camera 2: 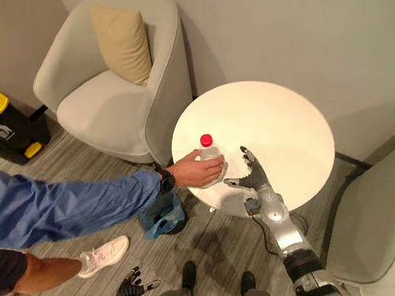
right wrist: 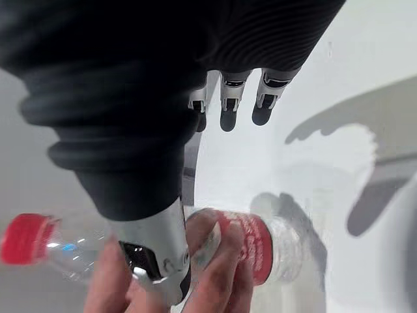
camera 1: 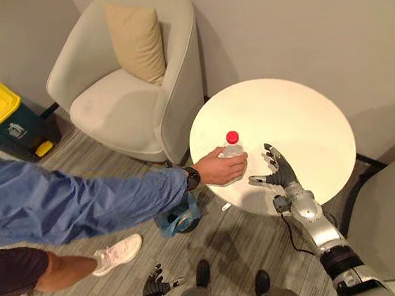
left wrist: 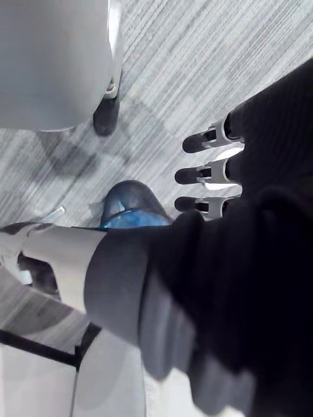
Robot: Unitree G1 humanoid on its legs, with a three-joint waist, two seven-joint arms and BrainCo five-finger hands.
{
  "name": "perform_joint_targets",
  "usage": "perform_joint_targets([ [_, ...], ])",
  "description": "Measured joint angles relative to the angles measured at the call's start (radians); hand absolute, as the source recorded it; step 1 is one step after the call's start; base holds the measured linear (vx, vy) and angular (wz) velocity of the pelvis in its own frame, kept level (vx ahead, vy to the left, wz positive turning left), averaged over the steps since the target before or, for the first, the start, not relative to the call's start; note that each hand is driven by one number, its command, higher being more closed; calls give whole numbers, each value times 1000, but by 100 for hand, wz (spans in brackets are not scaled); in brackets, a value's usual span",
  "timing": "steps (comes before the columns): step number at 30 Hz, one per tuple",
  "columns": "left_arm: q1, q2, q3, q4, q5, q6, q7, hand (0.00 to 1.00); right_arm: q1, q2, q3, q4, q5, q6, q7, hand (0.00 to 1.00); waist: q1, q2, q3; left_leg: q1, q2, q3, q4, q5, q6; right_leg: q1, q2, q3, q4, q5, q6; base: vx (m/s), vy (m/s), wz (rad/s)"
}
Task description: Gather rubbish on tea table into small bin, then transfer packed bag to large trash can.
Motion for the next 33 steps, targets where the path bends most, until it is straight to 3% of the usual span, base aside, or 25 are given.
perform_joint_targets([
  [5, -9, -1, -11, -17, -9, -2, 10, 0, -57, -2, 5, 42, 17, 3, -9, 0, 23, 9, 28, -12, -2, -8, -1, 3, 0, -10, -1, -7, 0, 0, 0, -3, -1, 4],
  [9, -23, -2, -32, -20, -10, -10, 19, 0, -93, -1, 7, 46, 31, 12, -21, 0, 23, 22, 49, -31, -3, -18, -1, 6, -2, -24, -2, -17, 1, 0, 0, -1, 1, 7],
  [23, -37, -20, -35, -23, -10, -11, 19, 0, -96, 3, 7, 38, 35, 11, -36, 0, 23, 22, 61, -32, -3, -8, 0, 6, -3, -36, -5, -4, 14, -1, 1, -10, 2, -2],
  [33, -37, -21, -35, -27, -9, -11, 17, 0, -10, 1, 34, -44, 28, -5, 11, 0, 22, 21, 61, -14, -2, -5, -3, 6, -3, -22, -5, 1, 15, -3, 3, 0, 0, 0],
])
